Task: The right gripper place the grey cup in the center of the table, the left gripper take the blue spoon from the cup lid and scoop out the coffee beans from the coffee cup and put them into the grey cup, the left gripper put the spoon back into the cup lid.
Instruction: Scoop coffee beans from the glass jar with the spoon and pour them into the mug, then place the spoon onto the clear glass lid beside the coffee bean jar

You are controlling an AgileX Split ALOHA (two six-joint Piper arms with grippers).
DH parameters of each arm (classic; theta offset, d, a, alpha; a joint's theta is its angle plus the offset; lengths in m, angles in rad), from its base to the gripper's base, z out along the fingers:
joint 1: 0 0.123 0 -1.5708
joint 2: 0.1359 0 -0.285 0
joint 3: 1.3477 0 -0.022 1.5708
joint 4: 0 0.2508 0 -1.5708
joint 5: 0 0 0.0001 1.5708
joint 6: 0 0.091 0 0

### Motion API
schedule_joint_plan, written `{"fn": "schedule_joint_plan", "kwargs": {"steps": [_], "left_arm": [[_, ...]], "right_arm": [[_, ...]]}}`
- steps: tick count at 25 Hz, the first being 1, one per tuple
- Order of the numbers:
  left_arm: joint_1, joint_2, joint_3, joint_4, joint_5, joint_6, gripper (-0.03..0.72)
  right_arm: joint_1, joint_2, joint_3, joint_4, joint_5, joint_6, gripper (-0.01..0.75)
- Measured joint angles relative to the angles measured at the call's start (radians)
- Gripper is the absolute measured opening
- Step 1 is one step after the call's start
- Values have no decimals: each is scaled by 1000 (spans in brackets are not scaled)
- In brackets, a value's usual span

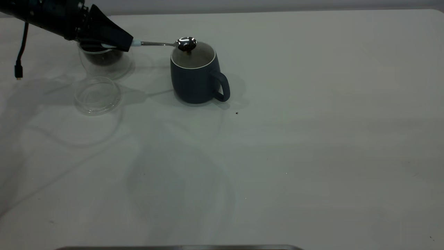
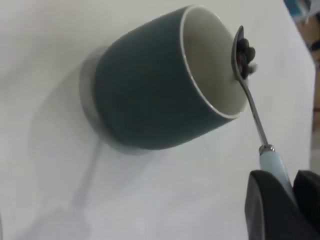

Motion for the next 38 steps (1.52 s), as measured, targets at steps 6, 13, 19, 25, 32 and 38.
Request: {"fn": "schedule_joint_plan", "kwargs": {"steps": [6,13,19,25,32,38], "left_arm": [[-16,0,0,6,-60,155,126],[-40,0,0,3,-118,233,126],[-33,0,0,-57,-65,215,126],[53,-49,0,-31,-3,45,126],[258,-90,-1,177,6,-165,126],[344,-90,1,295,6,-219,126]], "right_arm": [[0,0,0,0,0,0,364],[0,0,0,0,0,0,364],[0,0,0,0,0,0,364],[0,0,0,0,0,0,364],[0,0,0,0,0,0,364],[0,0,0,0,0,0,364]]}}
